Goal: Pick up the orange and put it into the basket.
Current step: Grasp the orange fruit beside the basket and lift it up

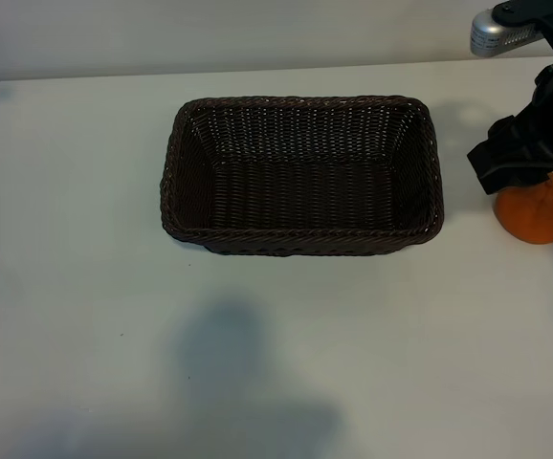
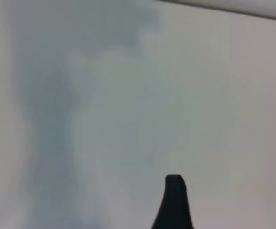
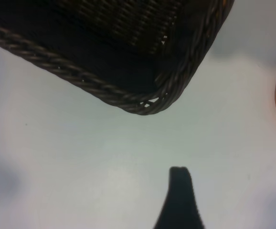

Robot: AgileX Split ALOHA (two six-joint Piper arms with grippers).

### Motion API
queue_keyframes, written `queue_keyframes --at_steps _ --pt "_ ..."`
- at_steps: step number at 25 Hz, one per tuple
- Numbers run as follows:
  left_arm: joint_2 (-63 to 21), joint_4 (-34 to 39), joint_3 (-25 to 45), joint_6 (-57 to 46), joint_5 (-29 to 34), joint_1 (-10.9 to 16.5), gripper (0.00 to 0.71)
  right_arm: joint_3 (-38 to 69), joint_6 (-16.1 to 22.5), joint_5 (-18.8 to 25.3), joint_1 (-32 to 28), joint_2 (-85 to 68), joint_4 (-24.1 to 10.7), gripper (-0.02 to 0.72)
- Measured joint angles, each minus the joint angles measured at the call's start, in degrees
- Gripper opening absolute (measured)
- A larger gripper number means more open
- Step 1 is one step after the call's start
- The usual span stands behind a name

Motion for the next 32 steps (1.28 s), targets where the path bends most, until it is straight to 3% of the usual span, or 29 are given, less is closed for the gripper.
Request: queue_keyframes --at_steps 9,16,25,29,32 --pt "-10.0 -4.1 0.0 2.9 1.6 -0.4 0.591 0.0 0.0 0.1 0.0 0.0 0.0 0.526" --pt "-25.6 0.5 2.8 5.6 1.9 -7.1 0.591 0.0 0.0 0.1 0.0 0.0 0.0 0.526" --pt "-52.0 17.5 23.8 -3.0 -1.1 -8.3 0.589 0.0 0.0 0.1 0.0 0.0 0.0 0.526" --pt "-62.6 18.2 34.6 -4.3 -2.2 -8.4 0.589 0.0 0.0 0.1 0.0 0.0 0.0 0.526" --pt "-70.3 14.8 39.4 -2.5 -2.0 -8.4 0.588 0.0 0.0 -0.1 0.0 0.1 0.1 0.526"
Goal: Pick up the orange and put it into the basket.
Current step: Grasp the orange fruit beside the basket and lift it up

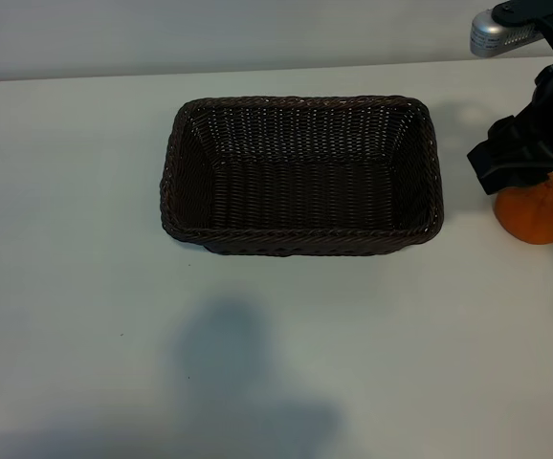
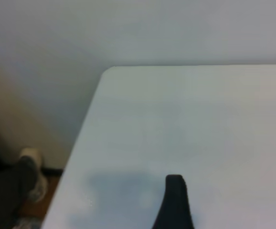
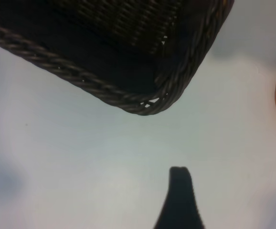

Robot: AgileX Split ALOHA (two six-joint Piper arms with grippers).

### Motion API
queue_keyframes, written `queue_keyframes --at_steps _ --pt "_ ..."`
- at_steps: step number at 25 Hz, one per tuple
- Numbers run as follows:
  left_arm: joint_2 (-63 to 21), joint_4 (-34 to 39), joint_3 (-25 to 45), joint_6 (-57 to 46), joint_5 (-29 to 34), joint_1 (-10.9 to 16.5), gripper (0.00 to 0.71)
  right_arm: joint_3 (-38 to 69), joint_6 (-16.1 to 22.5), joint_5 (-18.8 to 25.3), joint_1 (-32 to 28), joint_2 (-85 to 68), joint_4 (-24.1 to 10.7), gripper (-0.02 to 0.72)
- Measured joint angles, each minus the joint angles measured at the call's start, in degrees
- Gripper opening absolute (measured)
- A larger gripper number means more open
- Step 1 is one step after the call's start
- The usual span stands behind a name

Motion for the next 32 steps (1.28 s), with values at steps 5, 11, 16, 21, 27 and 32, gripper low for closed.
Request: queue_keyframes --at_steps 5,11,16,21,27,32 --pt "-10.4 -10.3 3.5 2.2 3.6 0.0 0.588 0.0 0.0 -0.2 0.0 0.0 0.0 0.526" --pt "-15.4 -12.2 9.3 1.0 7.8 0.0 0.588 0.0 0.0 -0.2 0.0 0.0 0.0 0.526" --pt "-18.0 -11.4 16.9 -1.3 7.8 0.0 0.588 0.0 0.0 -0.2 0.0 0.0 0.0 0.526" --pt "-20.5 -11.3 23.9 -2.5 7.8 0.0 0.588 0.0 0.0 -0.2 0.0 0.0 0.1 0.526" --pt "-20.8 -9.9 27.1 -4.9 7.5 0.0 0.588 0.0 -0.1 -0.2 0.0 0.0 0.1 0.526" --pt "-20.8 -8.0 27.2 -6.3 7.4 0.0 0.588 0.0 -0.1 -0.2 0.0 0.0 0.1 0.526"
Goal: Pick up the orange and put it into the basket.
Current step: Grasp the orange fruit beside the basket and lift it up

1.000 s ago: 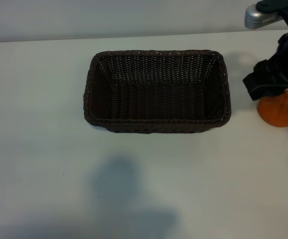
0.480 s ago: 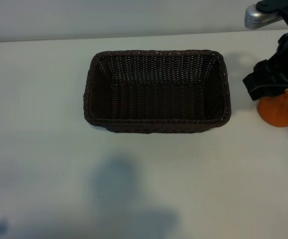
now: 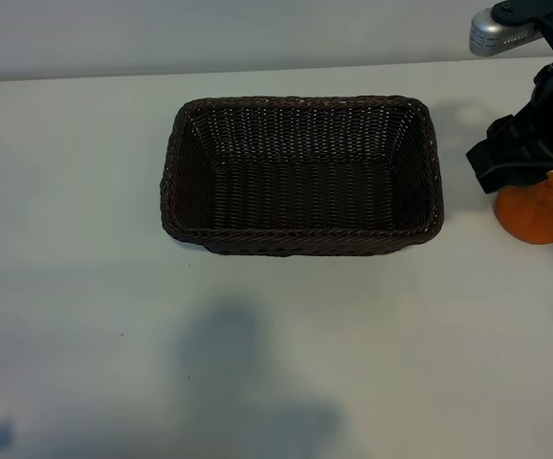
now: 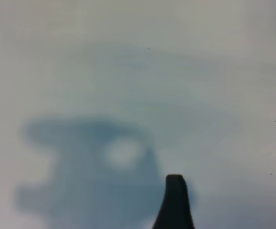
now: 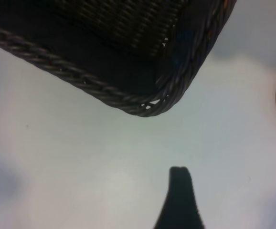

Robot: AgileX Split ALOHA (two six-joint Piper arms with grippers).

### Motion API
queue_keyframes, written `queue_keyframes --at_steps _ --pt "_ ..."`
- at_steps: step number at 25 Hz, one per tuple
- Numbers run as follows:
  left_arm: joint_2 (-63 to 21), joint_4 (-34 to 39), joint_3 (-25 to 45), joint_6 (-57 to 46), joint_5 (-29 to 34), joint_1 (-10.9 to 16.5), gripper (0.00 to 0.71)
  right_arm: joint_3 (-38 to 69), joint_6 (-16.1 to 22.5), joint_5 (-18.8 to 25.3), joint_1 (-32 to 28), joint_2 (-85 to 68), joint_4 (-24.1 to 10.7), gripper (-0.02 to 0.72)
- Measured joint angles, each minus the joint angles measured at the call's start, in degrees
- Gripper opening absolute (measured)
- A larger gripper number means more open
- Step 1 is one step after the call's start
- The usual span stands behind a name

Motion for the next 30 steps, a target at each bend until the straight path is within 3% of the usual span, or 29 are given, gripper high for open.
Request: queue_keyframes --at_steps 9,30 --pt "0.0 1.5 1.7 -0.1 -3.4 0.0 0.588 0.0 0.0 0.0 0.0 0.0 0.0 0.526" --pt "0.0 1.6 1.7 -0.1 -3.9 0.0 0.586 0.0 0.0 -0.3 0.0 0.0 -0.1 0.526"
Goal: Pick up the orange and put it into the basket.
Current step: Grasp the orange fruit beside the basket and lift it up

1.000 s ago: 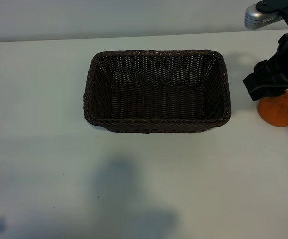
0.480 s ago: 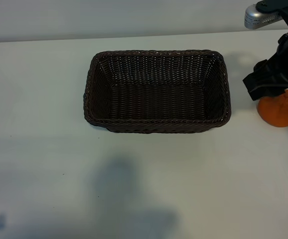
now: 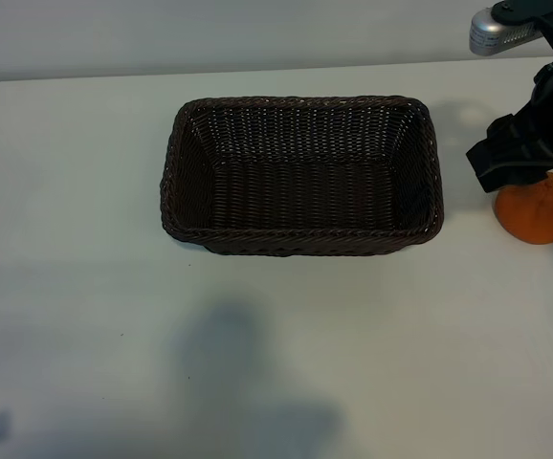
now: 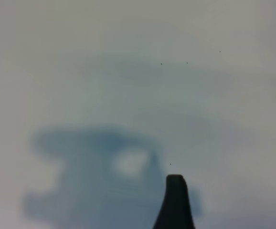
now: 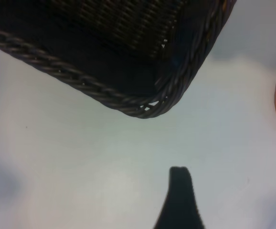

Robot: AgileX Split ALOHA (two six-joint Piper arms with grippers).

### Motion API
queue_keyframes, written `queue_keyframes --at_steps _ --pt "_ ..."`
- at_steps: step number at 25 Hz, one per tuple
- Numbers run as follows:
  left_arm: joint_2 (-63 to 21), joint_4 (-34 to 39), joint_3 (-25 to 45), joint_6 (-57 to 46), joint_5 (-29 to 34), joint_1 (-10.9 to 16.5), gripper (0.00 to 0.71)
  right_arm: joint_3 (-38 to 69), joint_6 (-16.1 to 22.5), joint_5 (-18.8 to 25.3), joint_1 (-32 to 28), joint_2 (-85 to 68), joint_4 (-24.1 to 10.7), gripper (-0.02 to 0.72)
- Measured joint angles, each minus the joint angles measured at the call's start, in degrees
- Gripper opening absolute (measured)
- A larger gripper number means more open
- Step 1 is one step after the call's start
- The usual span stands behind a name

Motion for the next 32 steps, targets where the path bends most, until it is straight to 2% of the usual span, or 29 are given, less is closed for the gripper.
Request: queue_keyframes --at_steps 9,13,25,29,32 --pt "-0.3 0.0 0.0 0.0 0.0 -0.1 0.586 0.0 0.2 -0.9 0.0 0.0 0.0 0.526" --pt "-3.2 0.0 0.0 0.0 0.1 -0.1 0.586 0.0 3.3 -3.3 0.0 0.0 -1.2 0.526" --pt "-3.4 0.1 0.0 0.0 0.1 -0.5 0.586 0.0 17.4 -6.6 -0.2 7.8 -19.1 0.526" --pt "-3.4 0.1 0.0 0.0 0.1 -0.6 0.586 0.0 22.4 -9.3 -2.7 11.6 -22.2 0.526" --pt "-3.4 0.1 0.0 0.0 0.0 -0.6 0.586 0.0 23.6 -9.9 -5.2 13.4 -22.3 0.526"
